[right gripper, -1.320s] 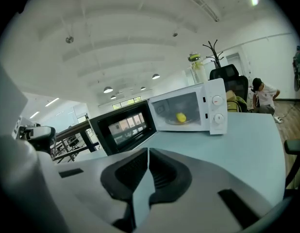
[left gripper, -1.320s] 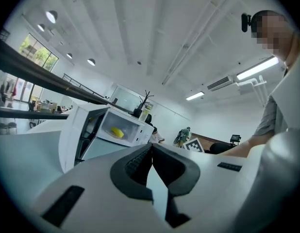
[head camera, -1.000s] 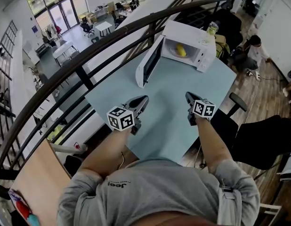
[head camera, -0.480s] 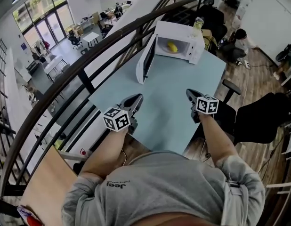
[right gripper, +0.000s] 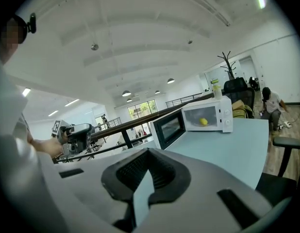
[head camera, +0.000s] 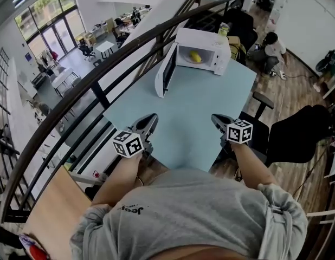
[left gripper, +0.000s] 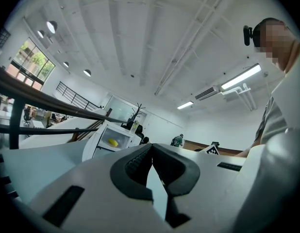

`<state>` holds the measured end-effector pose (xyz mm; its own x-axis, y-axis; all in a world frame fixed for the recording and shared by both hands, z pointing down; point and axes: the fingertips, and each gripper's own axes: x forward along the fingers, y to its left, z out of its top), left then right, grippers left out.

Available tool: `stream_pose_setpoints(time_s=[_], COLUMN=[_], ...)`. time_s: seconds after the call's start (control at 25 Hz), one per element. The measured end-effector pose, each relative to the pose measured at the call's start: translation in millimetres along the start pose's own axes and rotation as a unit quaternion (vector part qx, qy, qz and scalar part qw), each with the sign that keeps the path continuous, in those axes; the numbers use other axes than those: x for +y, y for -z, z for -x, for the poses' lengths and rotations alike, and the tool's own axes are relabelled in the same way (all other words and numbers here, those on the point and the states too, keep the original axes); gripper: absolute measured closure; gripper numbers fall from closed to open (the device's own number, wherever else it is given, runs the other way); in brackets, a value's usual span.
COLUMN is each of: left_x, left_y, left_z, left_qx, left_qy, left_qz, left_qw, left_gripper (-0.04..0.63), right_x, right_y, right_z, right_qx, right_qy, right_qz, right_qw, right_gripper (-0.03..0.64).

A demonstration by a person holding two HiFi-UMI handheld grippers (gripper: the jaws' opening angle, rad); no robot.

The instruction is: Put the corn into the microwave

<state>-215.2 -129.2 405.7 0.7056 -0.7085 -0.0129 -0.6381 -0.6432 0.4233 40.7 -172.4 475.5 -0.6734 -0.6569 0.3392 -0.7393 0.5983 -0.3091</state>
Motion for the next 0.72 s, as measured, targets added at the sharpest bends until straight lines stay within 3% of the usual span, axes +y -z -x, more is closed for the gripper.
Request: stream_pose_setpoints(time_s=[0.28,0.52,0.72], left_x=[-44,-119,-163], left_y=[23,55,83], left_z=[-13,-66,-91], left_qx=[0.006,0.018,0.026], left_qy=[-0.016,0.003,-0.007], left_qz=[0.026,0.032,0.043], left_qw=[0.9995,0.9993,0.9987], left_gripper=[0.577,0.577,0.577], right_x=[-10,-30,-43], right_y=[-10,13,31], right_z=[41,109,148], right_qx=[-0.034,-0.02,-0.007], right_qy=[-0.04,-0.071,-0.104], right_qz=[-0.016,0.009,0.036], right_qw=[0.998,0.997,0.994], right_gripper=[0.598,0.598,0.598])
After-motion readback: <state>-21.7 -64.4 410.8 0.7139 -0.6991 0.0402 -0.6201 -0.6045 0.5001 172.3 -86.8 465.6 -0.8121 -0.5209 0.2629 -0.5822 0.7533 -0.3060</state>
